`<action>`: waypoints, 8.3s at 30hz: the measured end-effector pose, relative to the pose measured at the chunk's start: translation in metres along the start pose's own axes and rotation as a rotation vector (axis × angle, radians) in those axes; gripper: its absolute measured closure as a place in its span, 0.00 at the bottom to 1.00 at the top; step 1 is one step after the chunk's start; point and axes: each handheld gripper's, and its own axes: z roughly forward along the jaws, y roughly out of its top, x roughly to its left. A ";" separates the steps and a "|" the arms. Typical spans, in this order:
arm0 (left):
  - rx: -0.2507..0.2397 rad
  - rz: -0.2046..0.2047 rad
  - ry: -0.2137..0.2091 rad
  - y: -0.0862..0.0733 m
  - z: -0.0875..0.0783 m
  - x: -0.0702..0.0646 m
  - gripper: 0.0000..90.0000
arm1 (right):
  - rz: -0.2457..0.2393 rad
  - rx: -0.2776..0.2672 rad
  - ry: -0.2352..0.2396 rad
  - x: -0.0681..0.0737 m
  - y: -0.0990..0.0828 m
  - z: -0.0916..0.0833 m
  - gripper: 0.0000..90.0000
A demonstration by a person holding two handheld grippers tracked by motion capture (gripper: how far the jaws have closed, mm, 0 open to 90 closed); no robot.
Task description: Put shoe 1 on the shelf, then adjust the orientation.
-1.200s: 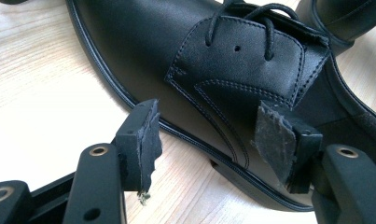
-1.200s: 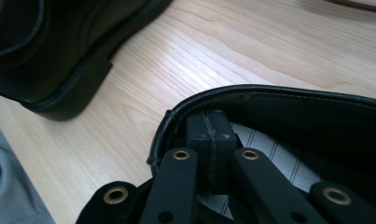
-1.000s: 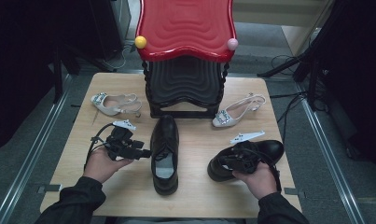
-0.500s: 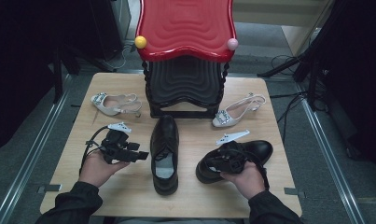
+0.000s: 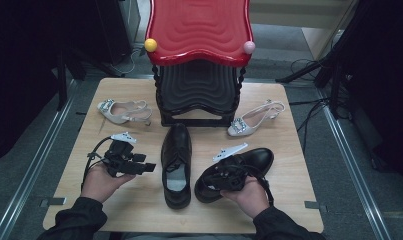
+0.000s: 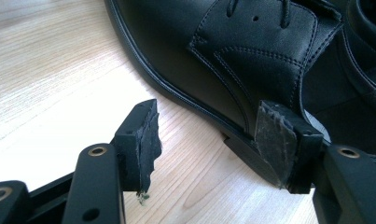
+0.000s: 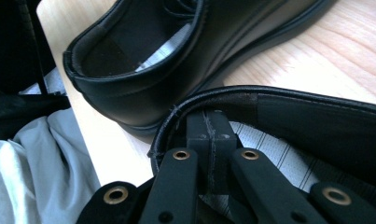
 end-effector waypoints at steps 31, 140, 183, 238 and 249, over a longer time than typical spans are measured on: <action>0.032 0.031 -0.034 0.022 0.020 0.010 0.44 | 0.103 -0.165 -0.216 -0.030 -0.037 -0.079 1.00; 0.017 0.031 -0.006 0.007 0.013 0.001 0.45 | 0.111 -0.048 -0.235 -0.071 0.004 -0.012 1.00; 0.062 -0.027 -0.191 0.005 0.033 -0.005 1.00 | 0.073 -0.042 -0.167 -0.016 -0.016 -0.014 1.00; 0.047 0.078 -0.145 0.013 0.030 -0.046 0.48 | 0.113 -0.234 -0.288 -0.047 -0.005 -0.061 0.75; 0.003 0.039 -0.130 0.019 0.016 -0.028 0.43 | 0.146 -0.223 -0.251 -0.024 -0.009 -0.068 0.72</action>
